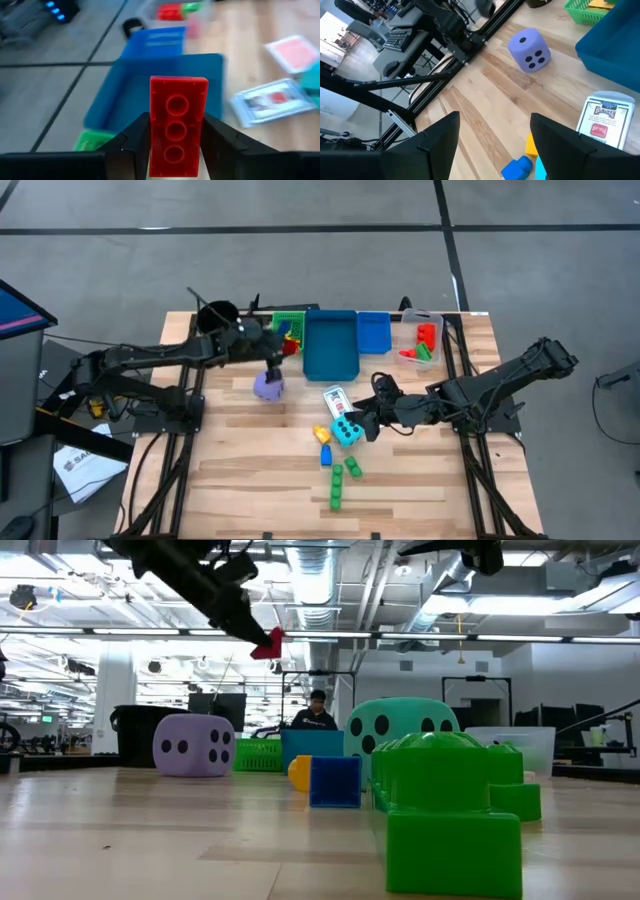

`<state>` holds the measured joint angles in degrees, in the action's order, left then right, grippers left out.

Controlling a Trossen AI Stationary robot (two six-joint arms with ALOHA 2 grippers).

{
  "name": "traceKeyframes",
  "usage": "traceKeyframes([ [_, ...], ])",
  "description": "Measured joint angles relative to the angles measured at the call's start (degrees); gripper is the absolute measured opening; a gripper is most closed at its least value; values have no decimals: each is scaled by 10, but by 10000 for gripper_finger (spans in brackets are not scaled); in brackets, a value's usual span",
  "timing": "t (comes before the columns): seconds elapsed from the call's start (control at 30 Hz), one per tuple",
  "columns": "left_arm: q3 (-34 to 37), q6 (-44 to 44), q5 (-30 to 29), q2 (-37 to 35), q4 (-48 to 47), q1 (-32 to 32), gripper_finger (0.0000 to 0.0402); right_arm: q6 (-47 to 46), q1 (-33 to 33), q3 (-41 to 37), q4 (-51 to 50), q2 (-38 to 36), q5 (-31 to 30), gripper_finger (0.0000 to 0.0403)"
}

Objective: Pick & Place Toys
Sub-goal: Put the small red game piece into the green bin, then put the large yellow game piece into the transparent bin

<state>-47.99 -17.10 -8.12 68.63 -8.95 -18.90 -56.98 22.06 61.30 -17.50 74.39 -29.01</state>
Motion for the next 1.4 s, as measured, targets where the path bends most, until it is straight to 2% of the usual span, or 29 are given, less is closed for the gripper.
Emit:
traceKeyframes([
  [0.27, 0, 0, 1, 15, 6, -111, 131, 10, 0, 0, 2, 0, -28, 240],
  [0.4, 0, 7, 40, 32, 18, -148, 131, 19, 0, 0, 2, 0, -28, 240],
  [0.53, 0, 9, 60, 70, 40, -164, 132, 20, 0, 0, 0, 0, -29, 240],
  [0.77, 0, 9, 50, 176, 82, -179, 133, 20, 0, 0, 0, 0, -38, 240],
  [0.93, 0, 11, 48, 207, 102, -190, 138, 19, 0, 0, 0, 0, -38, 240],
  [1.2, 0, 16, 23, 210, 103, -194, 201, 35, -1, 0, -2, 0, -38, 240],
  [1.4, 0, 69, 21, 210, 103, -194, 254, 36, -1, 0, -5, 0, -38, 240],
])
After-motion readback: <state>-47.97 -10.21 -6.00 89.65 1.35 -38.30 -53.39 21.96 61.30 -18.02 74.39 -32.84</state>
